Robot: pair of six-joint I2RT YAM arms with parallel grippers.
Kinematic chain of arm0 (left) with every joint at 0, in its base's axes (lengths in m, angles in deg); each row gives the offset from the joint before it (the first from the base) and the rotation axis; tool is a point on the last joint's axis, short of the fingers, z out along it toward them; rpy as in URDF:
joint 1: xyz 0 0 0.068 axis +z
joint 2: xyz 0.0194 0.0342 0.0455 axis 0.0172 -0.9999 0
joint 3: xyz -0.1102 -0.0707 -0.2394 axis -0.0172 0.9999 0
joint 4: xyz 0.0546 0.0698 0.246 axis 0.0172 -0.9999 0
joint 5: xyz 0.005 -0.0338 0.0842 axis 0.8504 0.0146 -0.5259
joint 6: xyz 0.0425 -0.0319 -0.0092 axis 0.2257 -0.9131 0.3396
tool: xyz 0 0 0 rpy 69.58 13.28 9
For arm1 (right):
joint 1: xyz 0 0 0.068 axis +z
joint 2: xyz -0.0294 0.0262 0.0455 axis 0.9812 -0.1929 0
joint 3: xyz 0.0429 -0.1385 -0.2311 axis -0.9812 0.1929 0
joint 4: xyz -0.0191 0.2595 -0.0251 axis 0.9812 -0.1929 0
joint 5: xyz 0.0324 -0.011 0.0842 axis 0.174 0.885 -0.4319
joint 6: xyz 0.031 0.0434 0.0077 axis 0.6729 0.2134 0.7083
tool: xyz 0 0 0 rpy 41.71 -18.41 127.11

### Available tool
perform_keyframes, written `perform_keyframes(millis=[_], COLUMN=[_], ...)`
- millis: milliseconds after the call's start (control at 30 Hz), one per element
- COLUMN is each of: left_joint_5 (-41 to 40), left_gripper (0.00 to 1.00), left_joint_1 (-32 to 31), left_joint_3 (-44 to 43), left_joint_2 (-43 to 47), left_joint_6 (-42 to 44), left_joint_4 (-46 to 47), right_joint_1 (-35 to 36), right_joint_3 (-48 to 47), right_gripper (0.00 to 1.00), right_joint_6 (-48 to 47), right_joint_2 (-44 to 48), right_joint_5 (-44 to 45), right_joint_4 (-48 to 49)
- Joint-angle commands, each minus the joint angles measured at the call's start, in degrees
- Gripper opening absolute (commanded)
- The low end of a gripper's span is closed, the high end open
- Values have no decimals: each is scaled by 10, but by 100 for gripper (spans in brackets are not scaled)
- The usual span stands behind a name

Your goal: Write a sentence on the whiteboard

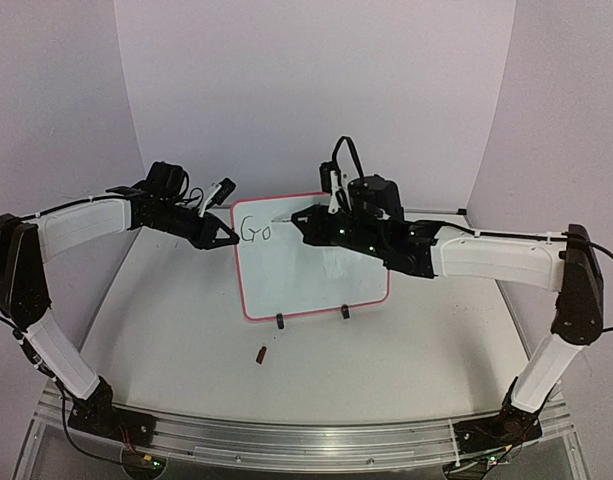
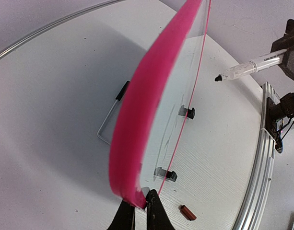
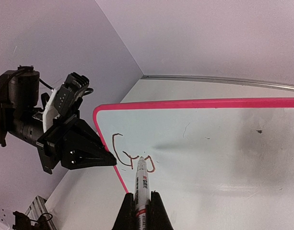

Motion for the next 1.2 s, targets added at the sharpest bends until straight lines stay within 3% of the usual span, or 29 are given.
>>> perform_keyframes(millis=[0, 1167], left_joint_5=[-42, -42], left_gripper=[0, 0], left_joint_1=[-3, -3], left_joint_3=[-6, -8], left_joint_2=[7, 5], left_joint_6=[24, 24], left_joint_4=[-9, -10], right_joint_1=[-9, -22], right_joint_3=[0, -10], right_gripper=[0, 0], right_joint_6=[11, 22], right_joint_2=[-4, -35], right_joint_5=[-4, -24], right_joint_4=[17, -11])
